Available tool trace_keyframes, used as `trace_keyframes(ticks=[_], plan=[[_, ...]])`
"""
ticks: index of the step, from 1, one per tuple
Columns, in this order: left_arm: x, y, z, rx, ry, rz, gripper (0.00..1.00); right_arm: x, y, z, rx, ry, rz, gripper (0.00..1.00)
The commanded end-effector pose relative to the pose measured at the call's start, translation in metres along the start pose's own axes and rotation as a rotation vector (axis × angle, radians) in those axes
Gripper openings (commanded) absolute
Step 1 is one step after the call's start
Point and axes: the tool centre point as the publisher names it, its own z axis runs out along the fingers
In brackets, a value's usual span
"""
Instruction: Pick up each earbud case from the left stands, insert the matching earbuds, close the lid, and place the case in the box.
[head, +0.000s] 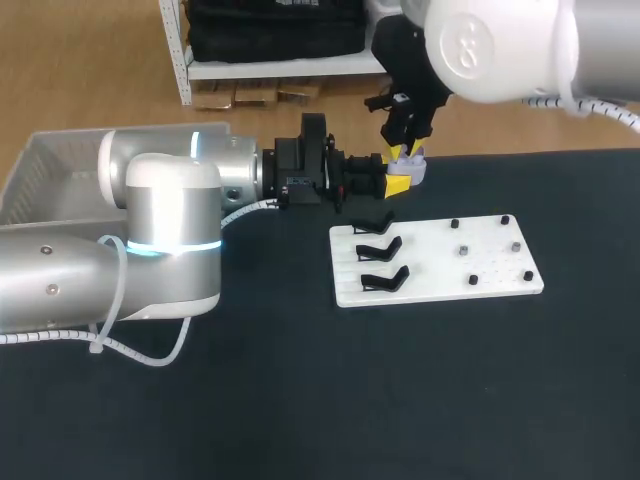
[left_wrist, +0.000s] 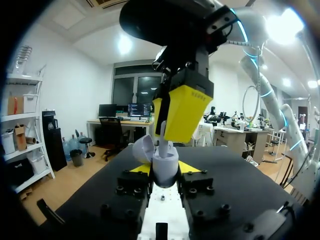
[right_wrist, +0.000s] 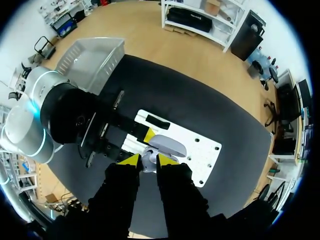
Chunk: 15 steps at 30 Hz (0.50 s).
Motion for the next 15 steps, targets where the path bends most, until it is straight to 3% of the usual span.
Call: trace_keyframes(ticks=[1, 15], plan=[[0.0004, 0.0002, 0.0001, -0.001, -0.004, 0.002, 0.00, -0.0008, -0.0003, 0.0032, 0.001, 0.004, -0.001, 0.00], [0.0004, 0.0002, 0.0001, -0.001, -0.004, 0.002, 0.00, 0.0003, -0.0029, 0.0079, 0.018, 0.018, -0.008, 0.00]])
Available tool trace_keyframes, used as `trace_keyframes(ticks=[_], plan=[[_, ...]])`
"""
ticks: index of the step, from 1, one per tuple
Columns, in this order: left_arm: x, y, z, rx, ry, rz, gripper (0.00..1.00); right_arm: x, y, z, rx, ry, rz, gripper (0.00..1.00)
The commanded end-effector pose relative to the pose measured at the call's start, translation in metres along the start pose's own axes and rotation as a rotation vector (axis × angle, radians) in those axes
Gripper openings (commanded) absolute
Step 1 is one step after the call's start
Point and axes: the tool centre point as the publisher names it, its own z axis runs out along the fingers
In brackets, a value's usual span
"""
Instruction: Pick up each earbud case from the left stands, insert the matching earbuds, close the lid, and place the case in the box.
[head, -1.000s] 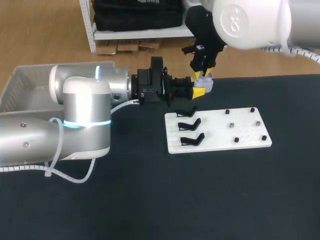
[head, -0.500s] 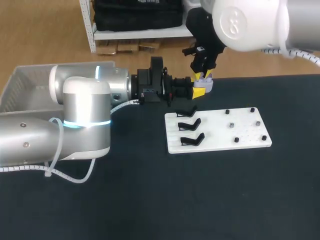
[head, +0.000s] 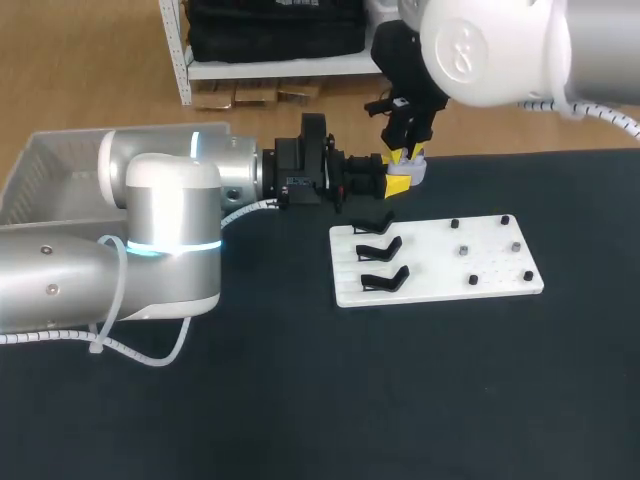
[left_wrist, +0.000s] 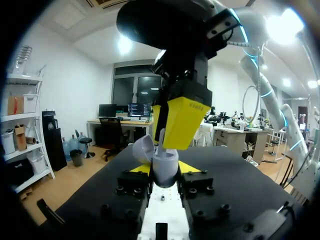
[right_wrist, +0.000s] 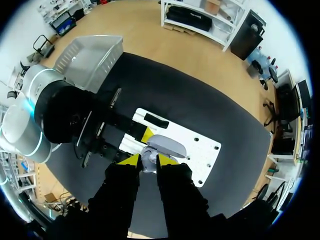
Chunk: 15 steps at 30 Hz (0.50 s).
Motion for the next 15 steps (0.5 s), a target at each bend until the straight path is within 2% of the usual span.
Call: trace_keyframes(ticks=[1, 6, 10, 15], plan=[[0.0006, 0.0004, -0.0001, -0.001, -0.004, 0.002, 0.00, -0.0013, 0.0002, 0.0019, 0.004, 0.004, -0.004, 0.00], [0.0006, 0.0004, -0.0001, -0.001, -0.004, 0.002, 0.00, -0.0013, -0.0003, 0.0030, 0.011, 0.005, -0.005, 0.00], [0.0006, 0.0004, -0.0001, -0.001, -0.004, 0.002, 0.00, -0.0015, -0.0014, 0.0008, 0.012, 0.001, -0.003, 0.25], [0.0006, 0.0004, -0.0001, -0.001, -0.004, 0.002, 0.00, -0.0008, -0.0020, -0.0003, 0.016, -0.002, -0.003, 0.31]])
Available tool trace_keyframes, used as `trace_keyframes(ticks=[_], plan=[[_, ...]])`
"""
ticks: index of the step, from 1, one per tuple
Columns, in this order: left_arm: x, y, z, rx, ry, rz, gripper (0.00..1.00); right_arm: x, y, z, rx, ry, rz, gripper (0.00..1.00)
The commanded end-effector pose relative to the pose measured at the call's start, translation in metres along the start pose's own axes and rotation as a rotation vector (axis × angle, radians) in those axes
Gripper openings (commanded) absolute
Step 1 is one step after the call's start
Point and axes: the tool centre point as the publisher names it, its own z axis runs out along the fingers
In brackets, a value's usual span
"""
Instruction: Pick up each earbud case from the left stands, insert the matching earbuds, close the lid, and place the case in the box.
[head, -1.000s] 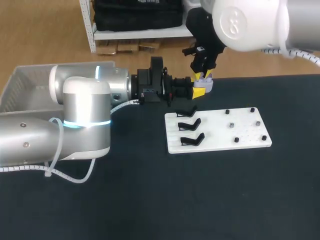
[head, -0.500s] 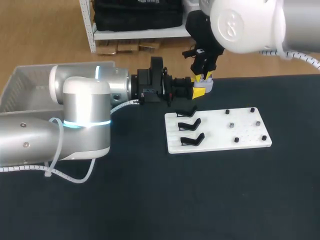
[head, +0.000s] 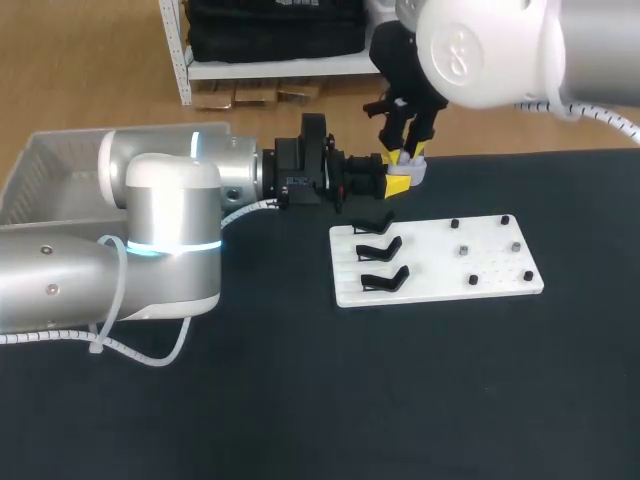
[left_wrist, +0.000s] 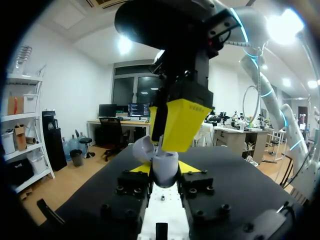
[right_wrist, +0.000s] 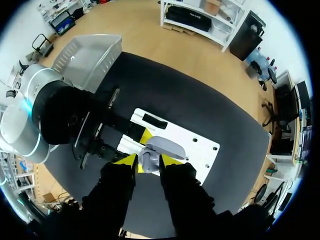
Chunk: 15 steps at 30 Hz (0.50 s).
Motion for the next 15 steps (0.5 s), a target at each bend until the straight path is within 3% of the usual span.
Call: trace_keyframes(ticks=[1, 10, 15], plan=[[0.000, 0.000, 0.000, -0.001, -0.004, 0.002, 0.00, 0.001, -0.001, -0.001, 0.003, -0.002, 0.000, 0.31], [0.000, 0.000, 0.000, -0.001, -0.004, 0.002, 0.00, 0.003, 0.000, -0.023, -0.006, -0.056, -0.007, 0.30], [0.000, 0.000, 0.000, -0.001, -0.004, 0.002, 0.00, -0.020, -0.011, -0.027, -0.013, -0.107, 0.069, 0.33]])
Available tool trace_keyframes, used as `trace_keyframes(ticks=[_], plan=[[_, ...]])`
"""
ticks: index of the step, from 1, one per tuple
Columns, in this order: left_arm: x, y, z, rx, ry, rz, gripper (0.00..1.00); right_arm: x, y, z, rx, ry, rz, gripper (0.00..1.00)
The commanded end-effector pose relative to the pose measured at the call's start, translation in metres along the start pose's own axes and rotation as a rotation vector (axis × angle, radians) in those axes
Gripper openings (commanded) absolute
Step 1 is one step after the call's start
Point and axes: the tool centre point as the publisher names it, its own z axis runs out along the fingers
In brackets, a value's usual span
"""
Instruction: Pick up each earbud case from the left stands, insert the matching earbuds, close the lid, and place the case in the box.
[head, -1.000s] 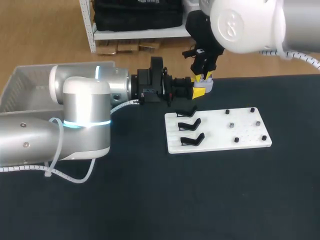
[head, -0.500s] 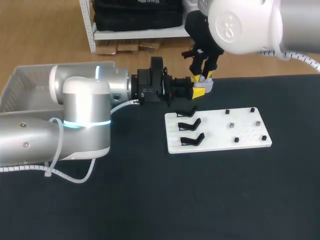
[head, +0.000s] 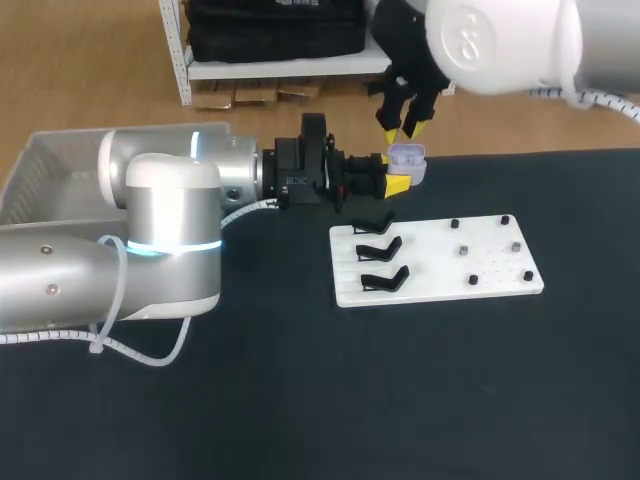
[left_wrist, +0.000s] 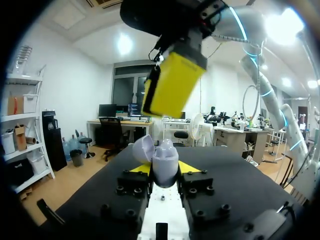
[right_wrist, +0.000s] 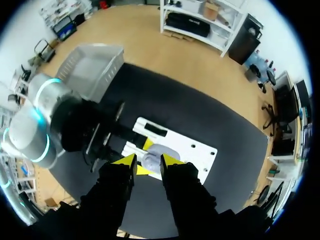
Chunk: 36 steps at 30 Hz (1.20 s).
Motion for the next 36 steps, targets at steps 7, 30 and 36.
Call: trace_keyframes(ticks=[7, 30, 36], plan=[[0.001, 0.000, 0.000, -0.001, -0.004, 0.002, 0.00, -0.028, -0.033, 0.025, 0.021, -0.046, 0.113, 0.40], [0.001, 0.000, 0.000, -0.001, -0.004, 0.002, 0.00, 0.014, -0.042, 0.044, 0.028, 0.023, 0.191, 0.36], [0.001, 0.000, 0.000, -0.001, -0.004, 0.002, 0.00, 0.012, -0.041, 0.038, 0.013, -0.016, 0.228, 0.36]])
